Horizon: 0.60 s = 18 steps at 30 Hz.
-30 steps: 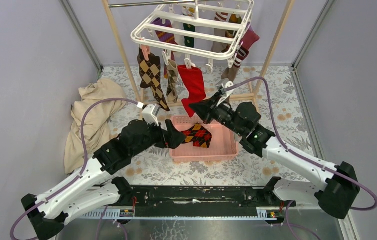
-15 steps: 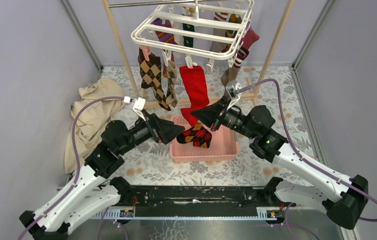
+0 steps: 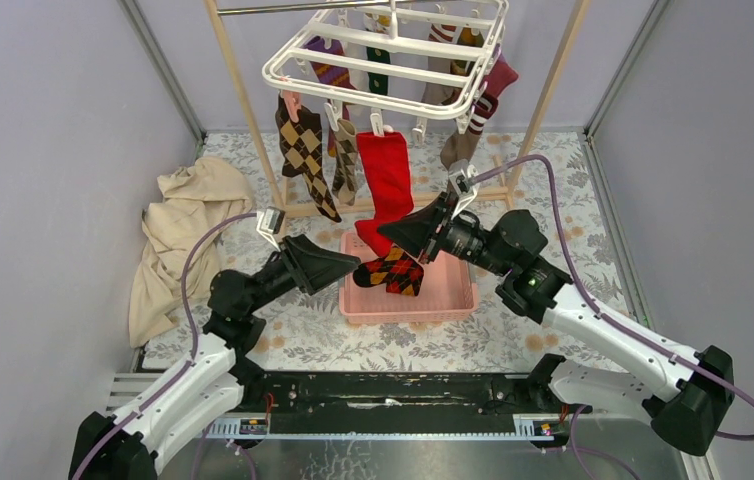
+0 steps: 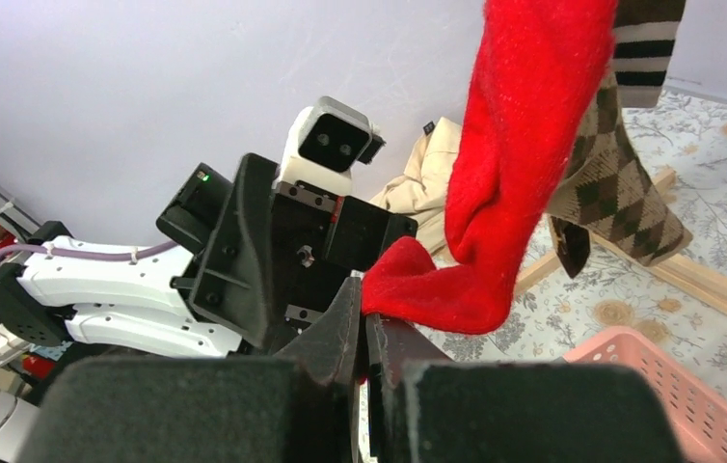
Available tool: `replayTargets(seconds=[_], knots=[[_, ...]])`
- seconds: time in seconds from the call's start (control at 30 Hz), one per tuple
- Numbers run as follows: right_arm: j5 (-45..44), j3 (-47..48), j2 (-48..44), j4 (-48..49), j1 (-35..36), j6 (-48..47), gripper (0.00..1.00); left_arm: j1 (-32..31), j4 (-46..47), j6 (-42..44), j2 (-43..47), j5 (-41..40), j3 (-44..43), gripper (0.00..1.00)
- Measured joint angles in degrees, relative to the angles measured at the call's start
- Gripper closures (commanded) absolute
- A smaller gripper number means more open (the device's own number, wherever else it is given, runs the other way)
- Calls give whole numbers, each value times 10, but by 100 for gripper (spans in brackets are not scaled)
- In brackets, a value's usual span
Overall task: Remove the socks clipped to the hanger
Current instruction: Remove the sock from the hanger.
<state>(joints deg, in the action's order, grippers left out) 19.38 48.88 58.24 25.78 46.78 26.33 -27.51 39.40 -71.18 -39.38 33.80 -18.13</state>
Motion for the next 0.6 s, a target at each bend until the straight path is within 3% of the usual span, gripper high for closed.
replayTargets(seconds=[0.33,0.6], knots=[[31,0,43,51,0,54,96,2,206,-64,-34,10,6,1],[42,0,50,75,3,76,96,2,223,-62,-69,10,5,1]])
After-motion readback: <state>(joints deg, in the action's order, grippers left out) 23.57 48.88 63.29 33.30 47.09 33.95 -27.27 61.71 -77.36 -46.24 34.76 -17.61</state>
